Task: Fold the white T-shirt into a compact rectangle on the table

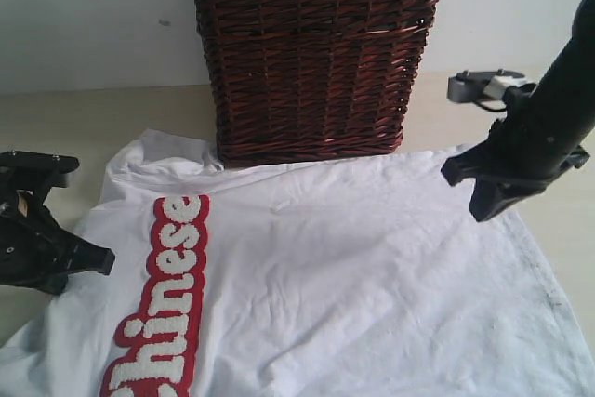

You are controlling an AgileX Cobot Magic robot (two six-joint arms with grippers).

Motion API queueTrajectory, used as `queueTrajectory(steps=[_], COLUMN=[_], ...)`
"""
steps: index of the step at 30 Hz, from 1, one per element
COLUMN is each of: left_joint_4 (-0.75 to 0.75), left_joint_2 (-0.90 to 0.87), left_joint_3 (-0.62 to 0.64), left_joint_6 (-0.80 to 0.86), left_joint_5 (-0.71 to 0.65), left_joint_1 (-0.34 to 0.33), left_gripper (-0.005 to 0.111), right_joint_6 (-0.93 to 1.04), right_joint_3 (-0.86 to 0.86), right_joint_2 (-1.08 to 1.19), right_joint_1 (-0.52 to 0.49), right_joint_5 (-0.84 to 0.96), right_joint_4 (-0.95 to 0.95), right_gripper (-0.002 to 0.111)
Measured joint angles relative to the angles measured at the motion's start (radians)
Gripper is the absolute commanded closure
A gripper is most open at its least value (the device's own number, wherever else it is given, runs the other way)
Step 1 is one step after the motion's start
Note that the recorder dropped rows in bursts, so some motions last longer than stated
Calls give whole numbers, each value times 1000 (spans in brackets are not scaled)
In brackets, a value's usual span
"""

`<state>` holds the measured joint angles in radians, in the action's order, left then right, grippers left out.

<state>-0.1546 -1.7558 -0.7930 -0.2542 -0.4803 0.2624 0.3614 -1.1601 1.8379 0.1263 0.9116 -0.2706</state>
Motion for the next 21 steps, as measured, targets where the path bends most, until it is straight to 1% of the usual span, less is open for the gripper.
queueTrajectory(steps=[3,5,8,11,13,16,21], left_joint_4=[2,2,3,16,43,117,274], left_joint_2=[-6,-6,-6,-6,-6,-15,-69], left_joint_3=[-38,-73,-130,-175,-199,-251,-344], left_joint_6=[11,13,17,38,74,150,341], left_joint_5=[0,-2,-9,-11,-11,-13,-37], left_joint_1=[0,0,-2,-2,-2,-2,-2], left_gripper=[107,101,82,66,63,64,64], right_joint_6=[2,2,2,-51,-99,-168,-208], right_joint_3=[2,2,2,2,2,-2,-4], right_joint_2=[55,83,131,176,183,186,188], right_joint_1=[29,42,47,47,47,53,53], right_joint_5=[5,5,7,7,17,37,49], right_joint_4=[27,37,67,152,197,271,311], right_gripper=[108,108,108,108,108,108,108])
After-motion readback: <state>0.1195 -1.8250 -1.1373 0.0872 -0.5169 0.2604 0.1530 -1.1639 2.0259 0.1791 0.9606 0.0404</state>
